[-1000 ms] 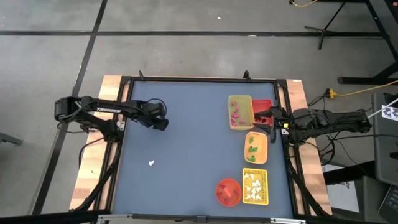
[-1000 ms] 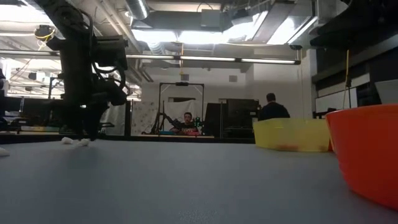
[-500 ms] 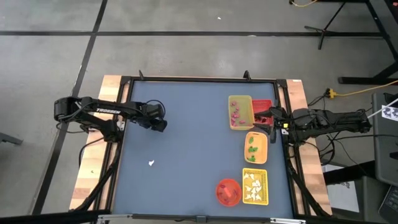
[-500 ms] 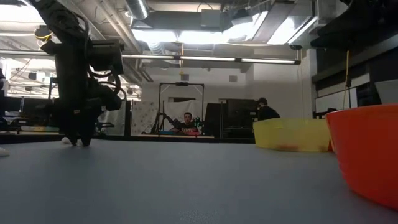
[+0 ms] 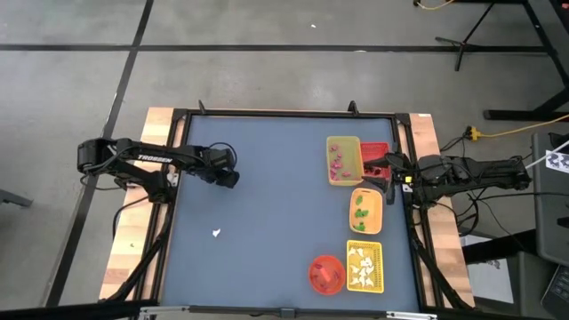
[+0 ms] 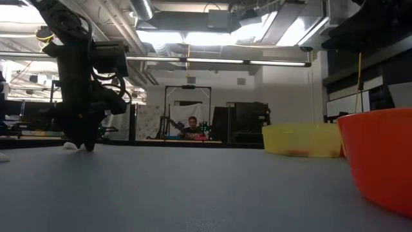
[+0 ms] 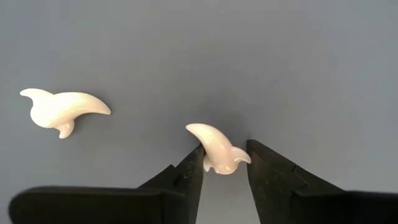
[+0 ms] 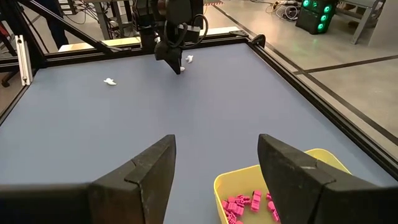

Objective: Sort Halloween decoration
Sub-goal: Put the white ghost toy into the yellow box

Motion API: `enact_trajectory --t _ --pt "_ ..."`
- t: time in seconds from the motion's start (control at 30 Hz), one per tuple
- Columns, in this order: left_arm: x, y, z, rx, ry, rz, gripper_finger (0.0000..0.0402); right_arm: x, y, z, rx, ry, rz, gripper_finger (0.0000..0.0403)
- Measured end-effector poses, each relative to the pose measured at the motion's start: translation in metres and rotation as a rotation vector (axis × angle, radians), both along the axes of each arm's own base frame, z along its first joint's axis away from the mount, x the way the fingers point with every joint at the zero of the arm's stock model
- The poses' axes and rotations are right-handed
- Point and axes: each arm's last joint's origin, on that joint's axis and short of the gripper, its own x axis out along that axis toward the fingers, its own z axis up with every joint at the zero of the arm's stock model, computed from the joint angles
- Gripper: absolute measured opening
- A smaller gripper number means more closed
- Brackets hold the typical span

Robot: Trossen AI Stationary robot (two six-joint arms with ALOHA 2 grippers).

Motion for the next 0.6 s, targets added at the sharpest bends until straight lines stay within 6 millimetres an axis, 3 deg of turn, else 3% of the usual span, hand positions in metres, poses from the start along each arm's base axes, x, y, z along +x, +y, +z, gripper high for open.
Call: enact_trajectory --t 0.6 --pt "0.0008 -0.0005 -0.0001 -0.032 -0.018 -0.006 0.0085 0.0 0.0 0.0 0.0 0.0 0.0 0.0225"
